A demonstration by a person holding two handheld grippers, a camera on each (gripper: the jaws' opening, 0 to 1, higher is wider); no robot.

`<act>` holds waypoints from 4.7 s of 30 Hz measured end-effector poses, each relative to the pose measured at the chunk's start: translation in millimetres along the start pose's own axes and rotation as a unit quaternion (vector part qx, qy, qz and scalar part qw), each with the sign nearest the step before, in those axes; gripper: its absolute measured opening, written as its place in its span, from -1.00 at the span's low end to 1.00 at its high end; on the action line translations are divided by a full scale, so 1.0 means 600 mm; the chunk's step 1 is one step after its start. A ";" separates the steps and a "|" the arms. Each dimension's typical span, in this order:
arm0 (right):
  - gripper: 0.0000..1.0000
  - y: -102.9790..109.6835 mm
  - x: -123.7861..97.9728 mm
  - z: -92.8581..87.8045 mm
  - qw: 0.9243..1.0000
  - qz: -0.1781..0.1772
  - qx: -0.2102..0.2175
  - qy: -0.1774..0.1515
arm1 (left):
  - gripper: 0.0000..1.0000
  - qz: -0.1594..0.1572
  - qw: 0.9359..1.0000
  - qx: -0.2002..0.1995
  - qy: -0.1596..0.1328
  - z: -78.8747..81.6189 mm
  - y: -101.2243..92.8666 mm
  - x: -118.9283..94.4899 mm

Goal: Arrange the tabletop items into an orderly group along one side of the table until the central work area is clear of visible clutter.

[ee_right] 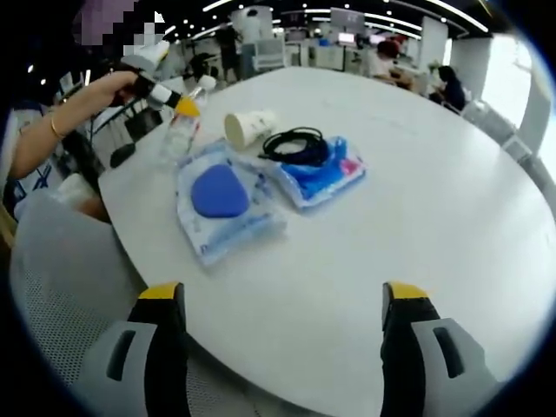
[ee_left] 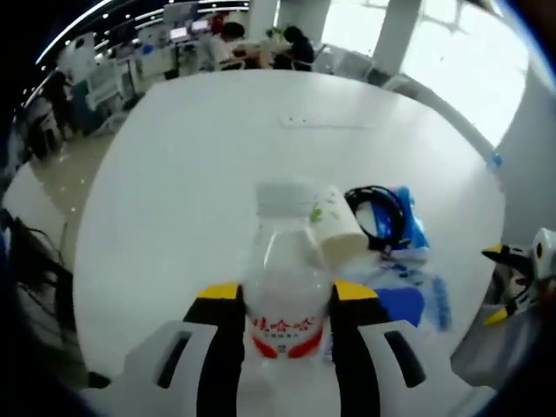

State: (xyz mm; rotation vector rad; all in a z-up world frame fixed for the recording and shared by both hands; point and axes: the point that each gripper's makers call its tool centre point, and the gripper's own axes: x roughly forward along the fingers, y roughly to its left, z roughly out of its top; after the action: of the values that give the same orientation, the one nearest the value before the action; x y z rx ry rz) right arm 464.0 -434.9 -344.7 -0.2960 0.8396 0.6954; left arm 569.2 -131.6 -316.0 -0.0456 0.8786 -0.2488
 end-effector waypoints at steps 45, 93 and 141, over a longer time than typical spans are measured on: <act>0.81 0.000 0.000 0.000 0.999 0.010 0.032 -0.007 | -0.29 0.107 0.969 -0.027 -0.219 0.130 0.098 -0.026; 0.78 -0.007 0.006 -0.019 0.999 0.001 0.028 0.022 | -0.28 0.185 0.951 -0.063 -0.238 0.119 0.139 0.030; 0.81 0.003 -0.003 0.016 0.999 0.013 0.037 -0.028 | 0.99 0.032 0.966 0.111 -0.233 0.087 0.035 -0.025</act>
State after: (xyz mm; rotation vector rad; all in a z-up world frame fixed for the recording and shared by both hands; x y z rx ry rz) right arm 467.5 -429.8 -337.3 -0.1982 0.8143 0.6920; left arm 604.0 -110.8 -274.2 0.1289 0.3790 -0.2598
